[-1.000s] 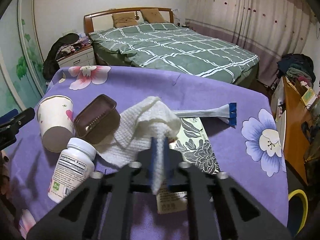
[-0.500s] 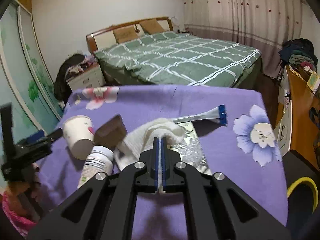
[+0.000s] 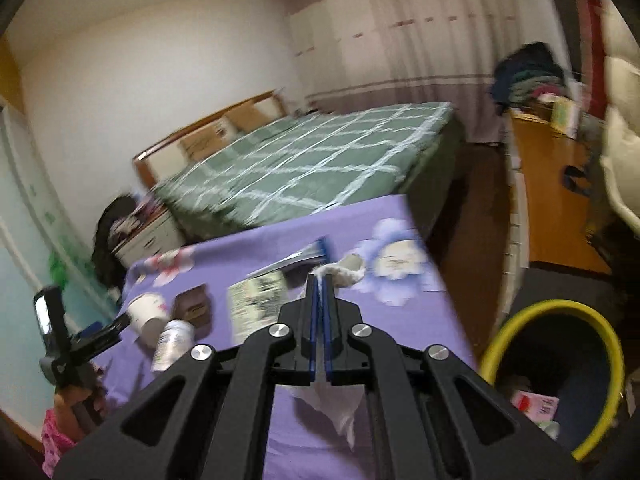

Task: Collect trash
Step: 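Carry the tissue over the yellow bin and open the right gripper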

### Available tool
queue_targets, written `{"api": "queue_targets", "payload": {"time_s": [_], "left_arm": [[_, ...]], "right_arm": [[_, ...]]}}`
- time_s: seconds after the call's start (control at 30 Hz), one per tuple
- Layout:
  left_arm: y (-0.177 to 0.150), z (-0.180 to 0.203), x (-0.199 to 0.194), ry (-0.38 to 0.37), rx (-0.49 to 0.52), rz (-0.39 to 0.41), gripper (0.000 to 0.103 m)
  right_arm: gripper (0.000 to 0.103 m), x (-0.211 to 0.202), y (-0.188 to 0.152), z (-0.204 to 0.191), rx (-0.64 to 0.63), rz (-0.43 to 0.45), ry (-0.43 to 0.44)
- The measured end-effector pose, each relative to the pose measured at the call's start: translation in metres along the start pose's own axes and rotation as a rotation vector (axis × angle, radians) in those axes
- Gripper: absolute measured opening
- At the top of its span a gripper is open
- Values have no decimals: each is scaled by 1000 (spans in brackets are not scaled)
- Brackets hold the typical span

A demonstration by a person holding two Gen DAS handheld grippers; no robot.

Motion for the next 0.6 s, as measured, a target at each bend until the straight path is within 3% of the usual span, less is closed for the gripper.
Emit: {"api": "queue_targets", "payload": {"time_s": [0.27, 0.47, 0.57, 0.6], "left_arm": [[-1, 8, -5, -2, 27, 11, 97], [-1, 10, -10, -8, 37, 22, 97], [0, 12, -13, -9, 43, 30, 97], [0, 12, -14, -12, 43, 30, 97]], "right_arm": [[2, -47, 3, 112, 136, 76, -263], [5, -33, -6, 160, 156, 7, -415], [29, -25, -13, 177, 171, -16, -487], [30, -25, -15, 178, 178, -14, -505]]}}
Point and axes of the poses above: each gripper's, at about its wrist camera, not at the fingertips, and x roughly the way its jaws point, z to its right, y to its top, the point moved 5 cm from there along x, roughly the way its jaws point
